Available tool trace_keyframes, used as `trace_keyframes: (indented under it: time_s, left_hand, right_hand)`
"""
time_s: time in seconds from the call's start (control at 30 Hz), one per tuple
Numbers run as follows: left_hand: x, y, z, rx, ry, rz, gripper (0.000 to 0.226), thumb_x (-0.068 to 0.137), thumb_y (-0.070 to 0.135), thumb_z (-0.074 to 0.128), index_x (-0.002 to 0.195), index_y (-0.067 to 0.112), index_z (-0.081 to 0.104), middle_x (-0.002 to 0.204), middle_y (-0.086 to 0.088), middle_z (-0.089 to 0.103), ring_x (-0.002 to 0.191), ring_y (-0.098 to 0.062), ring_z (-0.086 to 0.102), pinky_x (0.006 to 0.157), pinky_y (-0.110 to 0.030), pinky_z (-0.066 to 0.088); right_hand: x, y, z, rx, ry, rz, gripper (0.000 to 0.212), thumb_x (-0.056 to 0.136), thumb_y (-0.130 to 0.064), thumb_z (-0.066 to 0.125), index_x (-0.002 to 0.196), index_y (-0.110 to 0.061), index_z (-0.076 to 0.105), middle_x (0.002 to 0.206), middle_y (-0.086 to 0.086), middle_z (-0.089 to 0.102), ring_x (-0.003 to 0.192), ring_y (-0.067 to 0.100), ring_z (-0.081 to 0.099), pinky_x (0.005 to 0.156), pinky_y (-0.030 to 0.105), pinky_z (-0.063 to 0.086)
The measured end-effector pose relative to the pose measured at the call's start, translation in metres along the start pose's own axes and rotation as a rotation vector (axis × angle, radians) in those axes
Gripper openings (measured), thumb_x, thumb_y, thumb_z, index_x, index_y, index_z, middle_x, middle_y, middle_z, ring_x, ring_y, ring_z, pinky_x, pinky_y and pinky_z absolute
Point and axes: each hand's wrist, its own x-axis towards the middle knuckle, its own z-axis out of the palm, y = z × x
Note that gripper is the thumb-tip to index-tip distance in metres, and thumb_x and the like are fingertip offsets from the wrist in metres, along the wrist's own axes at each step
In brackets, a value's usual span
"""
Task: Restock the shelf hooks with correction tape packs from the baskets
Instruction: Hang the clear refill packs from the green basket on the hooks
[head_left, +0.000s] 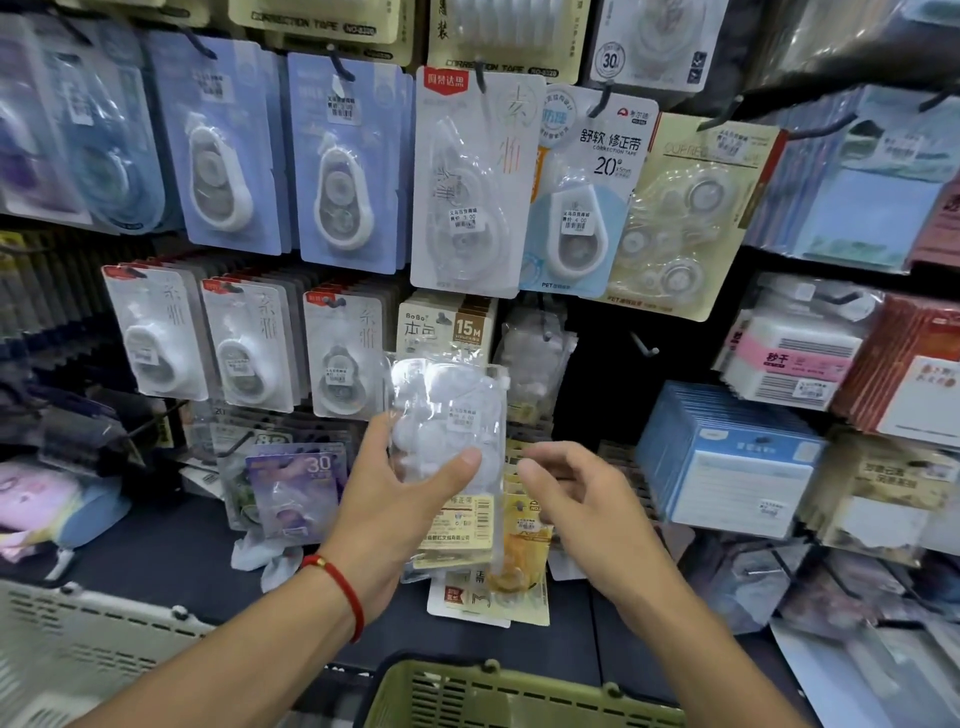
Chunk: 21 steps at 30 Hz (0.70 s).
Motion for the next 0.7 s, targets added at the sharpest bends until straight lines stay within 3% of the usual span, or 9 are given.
trace_keyframes:
  time_s: [0.1,0.23,0.33,0.43,0.5,0.57,0.6,0.7]
  left_hand:
    - [-0.002,-0.004,0.003,0.007,-0.041,-0.018,0.066,0.064,0.035,0.092,0.121,0.029,0.060,0.111,0.004,0.079,0.102,-0.014,0.076,0.079,-0.024,0.061]
    - [-0.002,-0.004,0.004,-0.046,-0.059,-0.053,0.064,0.067,0.044,0.094,0.122,0.036,0.061,0.118,0.003,0.077,0.109,-0.018,0.075,0.088,-0.039,0.062]
    - [-0.001,-0.002,0.002,-0.087,-0.062,-0.073,0.070,0.066,0.050,0.095,0.126,0.040,0.060,0.126,0.006,0.075,0.117,-0.021,0.072,0.099,-0.052,0.057]
    - [0.001,-0.001,0.000,-0.114,-0.041,-0.079,0.071,0.068,0.050,0.092,0.130,0.045,0.058,0.135,0.007,0.070,0.126,-0.025,0.066,0.104,-0.061,0.051]
    - [0.003,-0.001,-0.001,-0.109,-0.016,-0.050,0.070,0.074,0.046,0.088,0.135,0.047,0.054,0.137,0.017,0.066,0.130,-0.013,0.062,0.106,-0.053,0.051]
    - [0.003,0.000,-0.001,-0.065,-0.003,-0.001,0.054,0.082,0.041,0.083,0.125,0.055,0.053,0.116,0.041,0.066,0.112,0.018,0.060,0.095,-0.030,0.050]
    - [0.002,0.002,-0.001,-0.050,-0.003,0.001,0.051,0.083,0.040,0.081,0.121,0.057,0.053,0.108,0.045,0.065,0.103,0.025,0.059,0.091,-0.024,0.047]
    - [0.002,0.004,-0.002,-0.027,0.028,-0.007,0.050,0.076,0.044,0.080,0.117,0.057,0.054,0.112,0.037,0.068,0.107,0.017,0.061,0.095,-0.025,0.047]
  right_hand:
    - [-0.003,-0.004,0.010,0.077,-0.055,-0.019,0.048,0.076,-0.072,0.068,0.109,-0.036,0.072,0.101,-0.009,0.075,0.094,0.014,0.073,0.086,0.050,0.061]
    - [-0.001,0.001,0.010,0.157,-0.029,-0.020,0.011,0.095,-0.037,0.075,0.104,-0.031,0.077,0.100,-0.002,0.078,0.094,0.022,0.075,0.083,0.054,0.062]
    - [-0.003,0.002,0.007,0.210,-0.003,-0.011,0.011,0.103,-0.029,0.066,0.102,-0.033,0.076,0.102,-0.004,0.080,0.095,0.017,0.077,0.088,0.050,0.062]
    - [-0.003,0.000,0.004,0.258,0.098,-0.009,0.010,0.106,-0.031,0.058,0.106,-0.031,0.068,0.097,-0.001,0.079,0.087,0.020,0.078,0.081,0.056,0.063]
    - [-0.001,-0.002,0.000,0.296,0.169,-0.022,0.009,0.107,-0.032,0.057,0.109,-0.028,0.065,0.095,0.001,0.079,0.087,0.024,0.077,0.080,0.058,0.063]
    - [0.001,-0.003,-0.006,0.308,0.207,-0.045,0.010,0.106,-0.032,0.057,0.110,-0.025,0.064,0.097,0.004,0.078,0.091,0.032,0.075,0.083,0.059,0.060]
    - [0.001,-0.003,-0.007,0.306,0.211,-0.054,0.011,0.106,-0.033,0.058,0.110,-0.024,0.064,0.097,0.005,0.078,0.093,0.034,0.074,0.084,0.059,0.058]
    - [0.003,-0.003,-0.011,0.306,0.208,-0.066,0.013,0.106,-0.032,0.058,0.110,-0.023,0.065,0.098,0.005,0.078,0.093,0.036,0.074,0.083,0.059,0.057]
